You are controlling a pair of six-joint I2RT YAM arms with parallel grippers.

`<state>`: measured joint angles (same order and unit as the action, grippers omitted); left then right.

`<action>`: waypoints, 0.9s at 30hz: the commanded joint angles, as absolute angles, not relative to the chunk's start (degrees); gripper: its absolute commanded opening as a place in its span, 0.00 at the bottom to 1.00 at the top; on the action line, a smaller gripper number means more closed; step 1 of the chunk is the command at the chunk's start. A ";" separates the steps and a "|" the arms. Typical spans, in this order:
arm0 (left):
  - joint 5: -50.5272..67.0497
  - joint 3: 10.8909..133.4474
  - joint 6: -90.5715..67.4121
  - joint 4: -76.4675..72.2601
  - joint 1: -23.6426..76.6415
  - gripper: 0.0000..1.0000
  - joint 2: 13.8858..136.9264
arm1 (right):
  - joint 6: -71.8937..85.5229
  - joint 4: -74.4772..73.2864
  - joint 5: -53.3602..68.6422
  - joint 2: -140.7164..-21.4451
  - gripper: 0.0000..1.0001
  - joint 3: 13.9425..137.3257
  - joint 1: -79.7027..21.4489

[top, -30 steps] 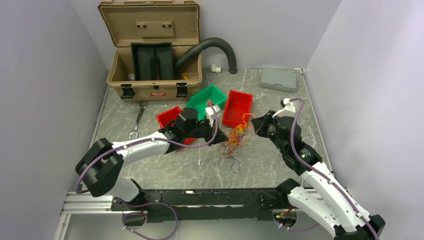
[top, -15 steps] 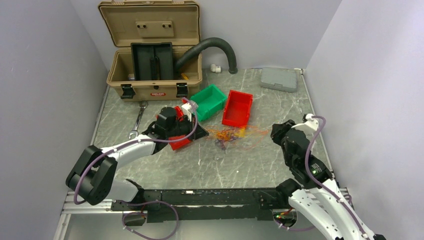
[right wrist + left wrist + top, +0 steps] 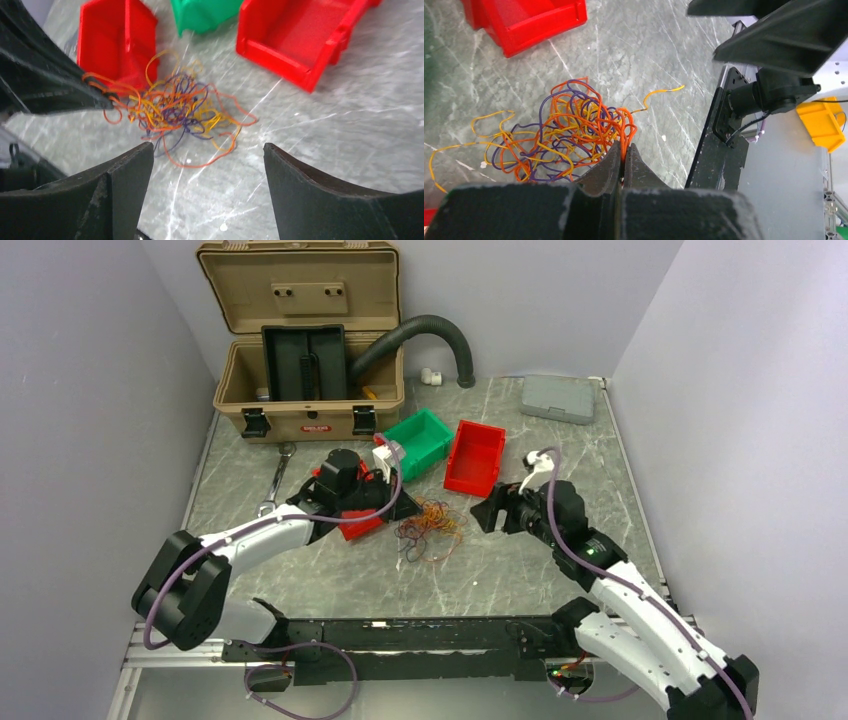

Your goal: Untangle the cables

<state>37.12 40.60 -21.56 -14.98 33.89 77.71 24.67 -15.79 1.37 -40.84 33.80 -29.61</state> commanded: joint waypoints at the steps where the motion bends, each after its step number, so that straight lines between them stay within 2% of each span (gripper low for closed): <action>1: 39.46 44.01 -18.06 -13.93 35.60 0.00 74.20 | 19.82 -8.43 14.75 -43.95 0.81 31.23 -29.70; 6: 37.94 45.93 -17.63 -11.36 37.01 0.00 71.75 | 19.15 -1.99 20.57 -44.43 0.81 27.42 -29.73; 10: 38.87 47.95 -18.45 -10.33 37.26 0.00 71.29 | 18.86 3.73 24.61 -43.33 0.92 24.35 -30.07; 13: 40.37 50.45 -18.53 -8.81 37.99 0.00 71.38 | 17.75 6.23 25.54 -42.78 0.95 22.68 -30.62; 20: 40.45 55.96 -15.70 -4.01 41.11 0.00 72.16 | 16.70 13.19 27.16 -43.98 0.93 21.65 -31.93; 24: 41.32 57.29 -16.17 -4.59 41.20 0.00 72.65 | 16.78 15.25 21.06 -44.57 0.90 21.79 -32.32; 27: 42.27 58.33 -16.59 -4.48 41.21 0.00 72.60 | 16.86 17.40 19.76 -44.30 0.82 21.53 -32.40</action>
